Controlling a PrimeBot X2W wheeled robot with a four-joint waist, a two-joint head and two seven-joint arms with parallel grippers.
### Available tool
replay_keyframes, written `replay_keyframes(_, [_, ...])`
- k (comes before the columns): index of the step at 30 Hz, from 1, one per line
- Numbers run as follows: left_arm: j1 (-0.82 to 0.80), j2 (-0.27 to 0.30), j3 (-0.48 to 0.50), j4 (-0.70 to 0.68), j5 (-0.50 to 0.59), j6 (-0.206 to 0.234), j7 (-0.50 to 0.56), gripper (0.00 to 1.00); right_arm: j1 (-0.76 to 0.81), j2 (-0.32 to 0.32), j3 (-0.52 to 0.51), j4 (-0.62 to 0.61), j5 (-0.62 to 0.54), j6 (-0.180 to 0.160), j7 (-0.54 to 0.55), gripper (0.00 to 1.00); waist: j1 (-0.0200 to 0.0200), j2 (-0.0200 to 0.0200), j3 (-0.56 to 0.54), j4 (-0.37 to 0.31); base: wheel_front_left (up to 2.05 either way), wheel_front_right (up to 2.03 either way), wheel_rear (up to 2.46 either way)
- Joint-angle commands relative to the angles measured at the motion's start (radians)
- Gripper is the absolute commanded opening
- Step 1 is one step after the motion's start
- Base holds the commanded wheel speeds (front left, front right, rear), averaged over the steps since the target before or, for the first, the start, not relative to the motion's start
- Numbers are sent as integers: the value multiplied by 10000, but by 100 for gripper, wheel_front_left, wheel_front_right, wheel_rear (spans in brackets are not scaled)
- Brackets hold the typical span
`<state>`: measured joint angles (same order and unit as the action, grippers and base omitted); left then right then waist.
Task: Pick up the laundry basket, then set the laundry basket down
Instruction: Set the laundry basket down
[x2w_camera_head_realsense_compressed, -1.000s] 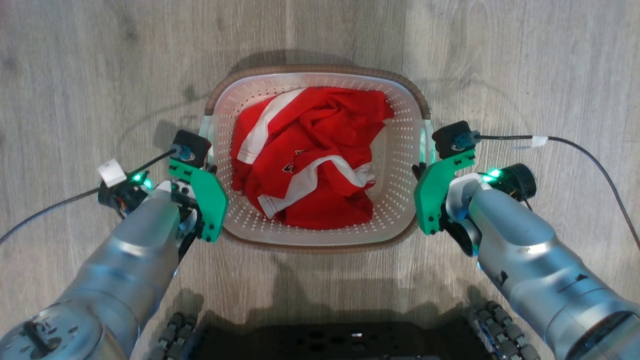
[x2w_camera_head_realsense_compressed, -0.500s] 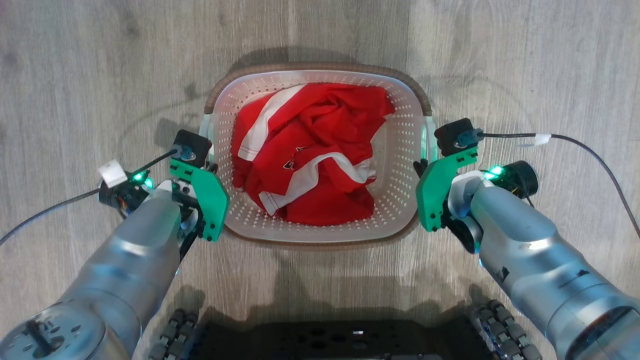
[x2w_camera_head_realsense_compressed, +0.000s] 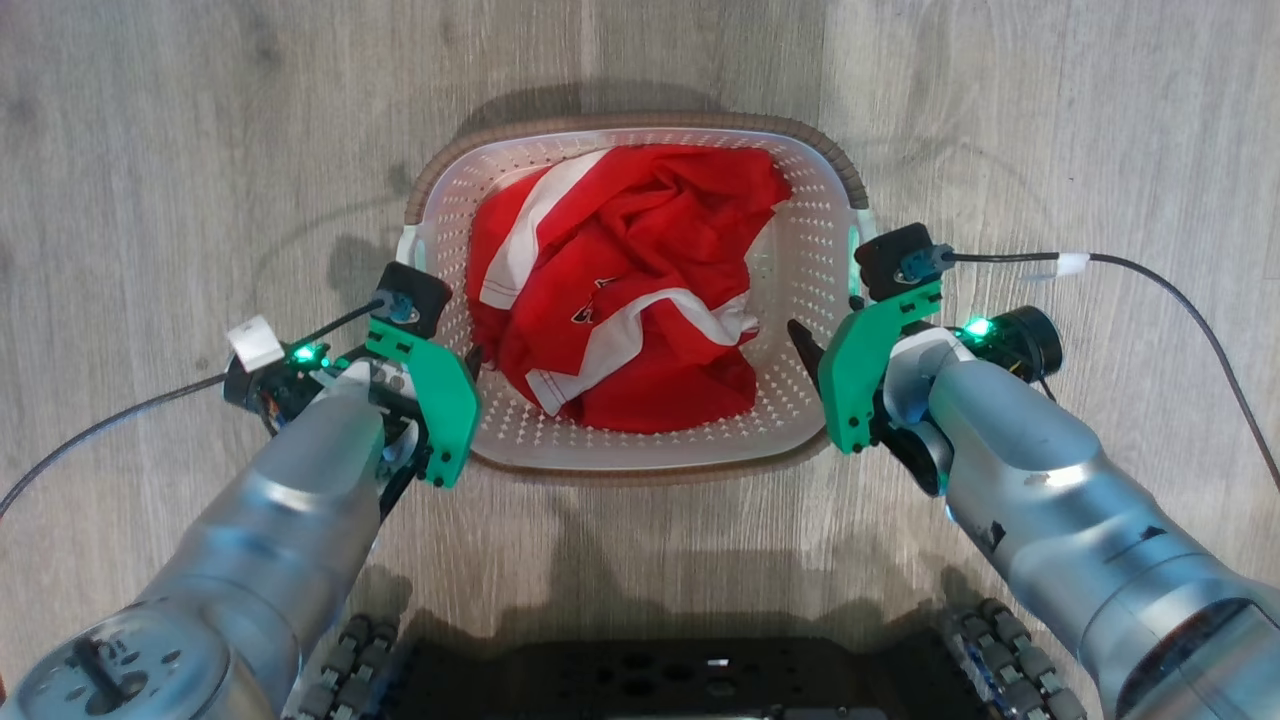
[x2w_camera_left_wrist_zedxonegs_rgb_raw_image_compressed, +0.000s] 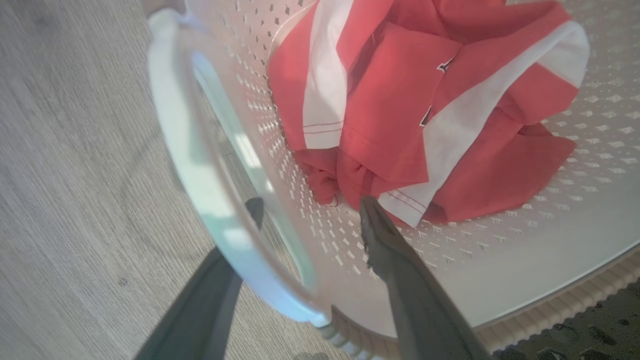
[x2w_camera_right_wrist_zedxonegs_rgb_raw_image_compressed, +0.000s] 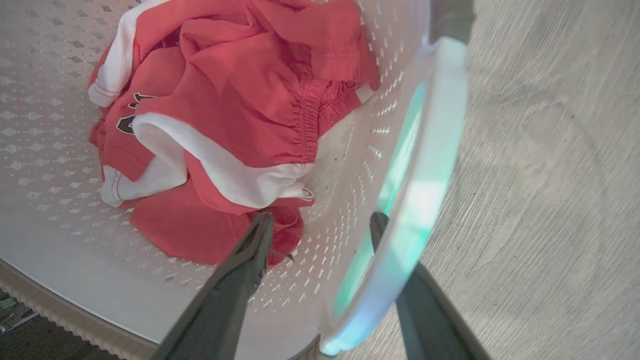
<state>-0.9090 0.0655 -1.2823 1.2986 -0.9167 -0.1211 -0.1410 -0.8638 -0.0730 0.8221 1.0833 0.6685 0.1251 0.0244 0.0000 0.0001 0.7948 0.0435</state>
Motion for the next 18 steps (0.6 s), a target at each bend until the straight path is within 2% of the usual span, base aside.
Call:
replay_keyframes(1, [-8,68,68,-94,28,51,-5,100,346,227,110,240,44,56,107,100,0,-1,-21,-2,0,0,0])
replay_keyframes(10, [75,161,88,-84,-43,300,46,100,425,227,75,592,106,56,436,100,0,-1,-259,-26,0,0,0])
replay_keyframes(18, [177,210,91,-81,-117,341,187,100,541,227,120,585,116,56,540,100,0,-1,-543,-87,0,0,0])
